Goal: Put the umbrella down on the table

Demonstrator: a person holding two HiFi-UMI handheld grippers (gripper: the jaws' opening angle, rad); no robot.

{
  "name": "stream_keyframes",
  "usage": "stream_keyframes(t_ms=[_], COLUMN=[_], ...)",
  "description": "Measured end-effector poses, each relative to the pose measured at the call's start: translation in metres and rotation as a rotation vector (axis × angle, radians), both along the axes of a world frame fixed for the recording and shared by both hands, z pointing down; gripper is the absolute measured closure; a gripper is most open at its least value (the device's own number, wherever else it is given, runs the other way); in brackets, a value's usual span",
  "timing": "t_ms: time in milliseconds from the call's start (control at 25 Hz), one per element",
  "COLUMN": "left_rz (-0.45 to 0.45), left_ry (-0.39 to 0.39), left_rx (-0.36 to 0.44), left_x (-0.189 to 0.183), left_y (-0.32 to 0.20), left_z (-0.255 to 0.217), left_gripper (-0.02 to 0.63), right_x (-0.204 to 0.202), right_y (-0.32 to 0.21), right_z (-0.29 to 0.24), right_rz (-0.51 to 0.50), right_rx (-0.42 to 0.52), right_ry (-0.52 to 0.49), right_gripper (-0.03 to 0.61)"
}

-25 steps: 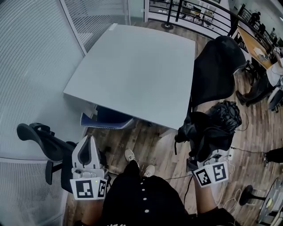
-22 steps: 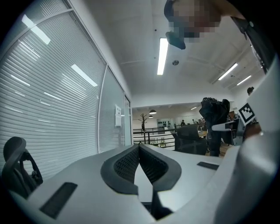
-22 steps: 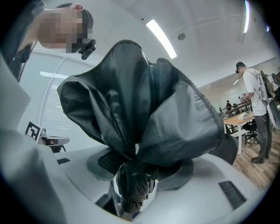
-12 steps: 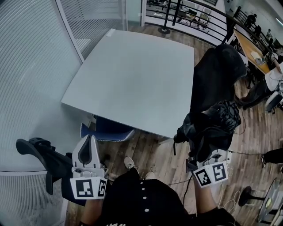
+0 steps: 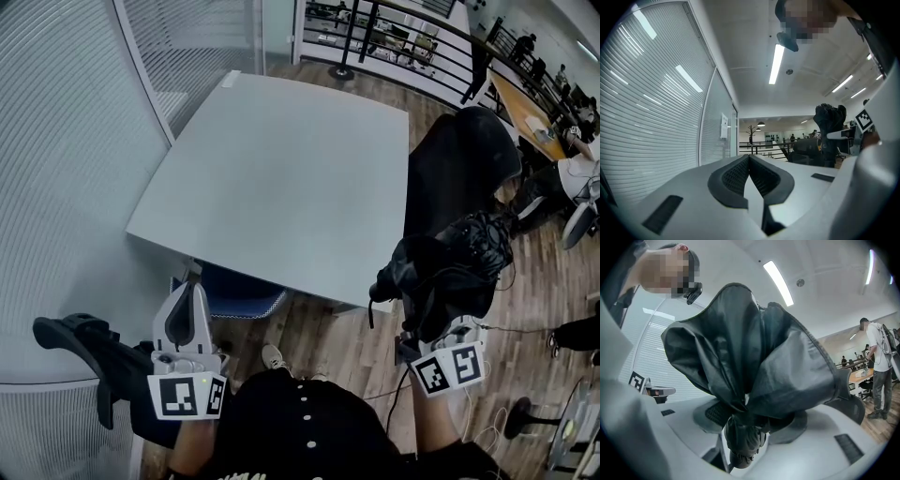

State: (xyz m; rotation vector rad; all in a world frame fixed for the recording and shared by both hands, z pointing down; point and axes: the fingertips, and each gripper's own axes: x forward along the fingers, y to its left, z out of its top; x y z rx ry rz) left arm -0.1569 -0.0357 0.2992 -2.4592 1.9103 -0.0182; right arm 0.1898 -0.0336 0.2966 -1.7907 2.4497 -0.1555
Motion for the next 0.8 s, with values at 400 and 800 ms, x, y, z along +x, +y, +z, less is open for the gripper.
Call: stream_keyframes(t_ms=[400, 800], left_rz=[0.022, 0.062], left_ry=[0.009, 0.004], left_rx=[0.023, 0.015], left_x=[-0.014, -0.026], left_y=[-0.01, -0.023], left_z=[-0.01, -0.006], left_gripper=[0.598, 0.598], right_x=[-0.016, -0.036], right_y=[-0.004, -0.011], right_z=[-0.014, 0.0], right_rz=[0.015, 0.013], right_rx=[0.023, -0.007], right_ry=[-0.003, -0.007], right_gripper=[0.341, 0.342])
